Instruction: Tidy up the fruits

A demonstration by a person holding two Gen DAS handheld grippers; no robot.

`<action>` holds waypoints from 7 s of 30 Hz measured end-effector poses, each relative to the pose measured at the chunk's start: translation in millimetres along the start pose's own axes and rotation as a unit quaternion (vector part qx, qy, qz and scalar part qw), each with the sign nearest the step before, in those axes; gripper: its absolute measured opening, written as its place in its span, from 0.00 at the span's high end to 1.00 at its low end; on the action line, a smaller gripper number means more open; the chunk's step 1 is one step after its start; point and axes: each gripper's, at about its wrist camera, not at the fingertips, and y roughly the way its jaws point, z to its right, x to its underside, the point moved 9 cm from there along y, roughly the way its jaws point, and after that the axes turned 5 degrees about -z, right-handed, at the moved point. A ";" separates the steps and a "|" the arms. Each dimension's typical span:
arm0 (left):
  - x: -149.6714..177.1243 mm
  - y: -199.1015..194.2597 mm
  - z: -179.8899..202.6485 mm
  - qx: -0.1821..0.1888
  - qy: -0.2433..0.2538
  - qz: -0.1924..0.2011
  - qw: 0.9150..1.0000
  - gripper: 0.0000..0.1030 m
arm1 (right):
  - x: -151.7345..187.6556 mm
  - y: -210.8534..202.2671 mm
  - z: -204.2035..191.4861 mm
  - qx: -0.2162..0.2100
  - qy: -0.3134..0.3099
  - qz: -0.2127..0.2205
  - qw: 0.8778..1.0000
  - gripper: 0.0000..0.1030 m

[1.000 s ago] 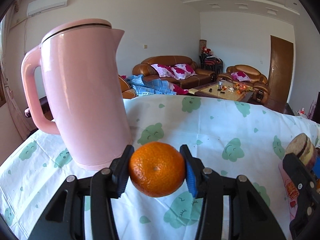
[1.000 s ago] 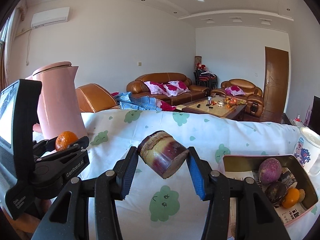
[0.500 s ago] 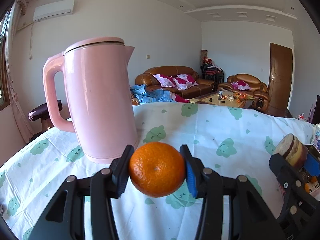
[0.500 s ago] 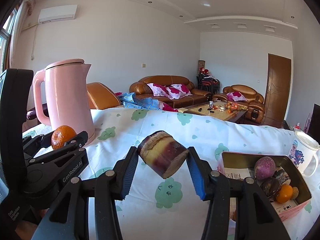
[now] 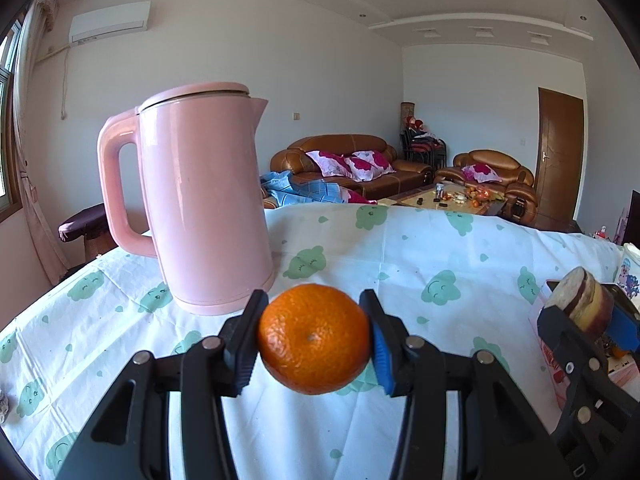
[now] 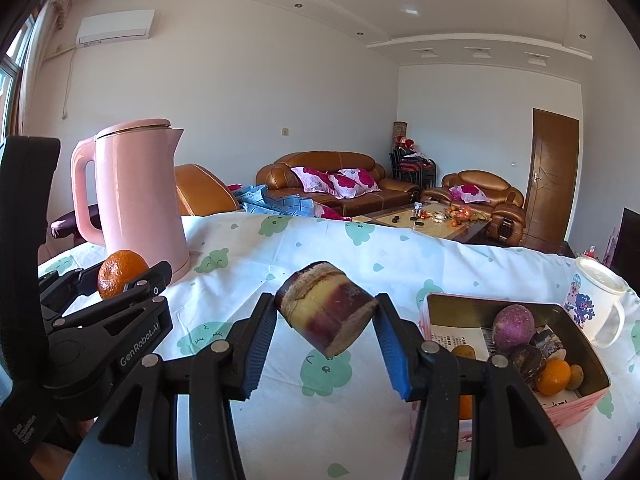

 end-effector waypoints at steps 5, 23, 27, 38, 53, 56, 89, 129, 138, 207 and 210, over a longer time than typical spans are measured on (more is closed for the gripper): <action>4.0 -6.7 4.8 0.006 0.000 -0.003 1.000 0.52 | 3.0 -6.9 6.3 0.003 0.001 0.001 1.000 0.50; 12.2 -23.8 32.7 0.024 0.012 -0.004 1.000 0.52 | 12.0 -28.6 32.2 0.015 0.003 0.007 1.000 0.50; 13.9 -27.5 38.6 0.026 0.015 -0.003 1.000 0.52 | 13.9 -33.1 34.0 0.017 -0.001 0.009 1.000 0.50; 18.0 -33.2 57.2 0.042 0.023 -0.008 0.999 0.52 | 15.6 -43.3 45.4 0.026 -0.012 0.019 0.999 0.50; 20.6 -46.5 95.1 0.066 0.038 -0.002 0.997 0.52 | 18.6 -58.6 77.0 0.041 -0.012 0.029 0.999 0.50; 21.6 -46.8 102.9 0.074 0.038 -0.006 0.997 0.52 | 18.7 -61.9 83.2 0.047 -0.013 0.033 0.998 0.50; 6.5 -68.2 198.4 0.172 0.063 0.006 0.983 0.52 | 23.7 -84.4 209.7 0.147 0.042 0.045 0.987 0.50; -11.6 -13.7 289.1 0.237 0.075 -0.035 0.968 0.52 | 9.4 -9.1 260.5 0.188 0.047 -0.019 0.981 0.50; -0.4 4.0 287.1 0.210 0.083 -0.063 0.972 0.53 | 9.2 9.6 250.2 0.173 0.032 -0.037 0.984 0.49; -0.6 -24.9 252.8 0.148 0.078 0.019 0.986 0.00 | -3.9 -41.1 248.6 0.111 0.107 0.099 0.983 0.14; 0.6 -28.1 247.4 0.150 0.074 0.021 0.986 0.00 | -1.0 -43.7 245.4 0.122 0.092 0.090 0.984 0.12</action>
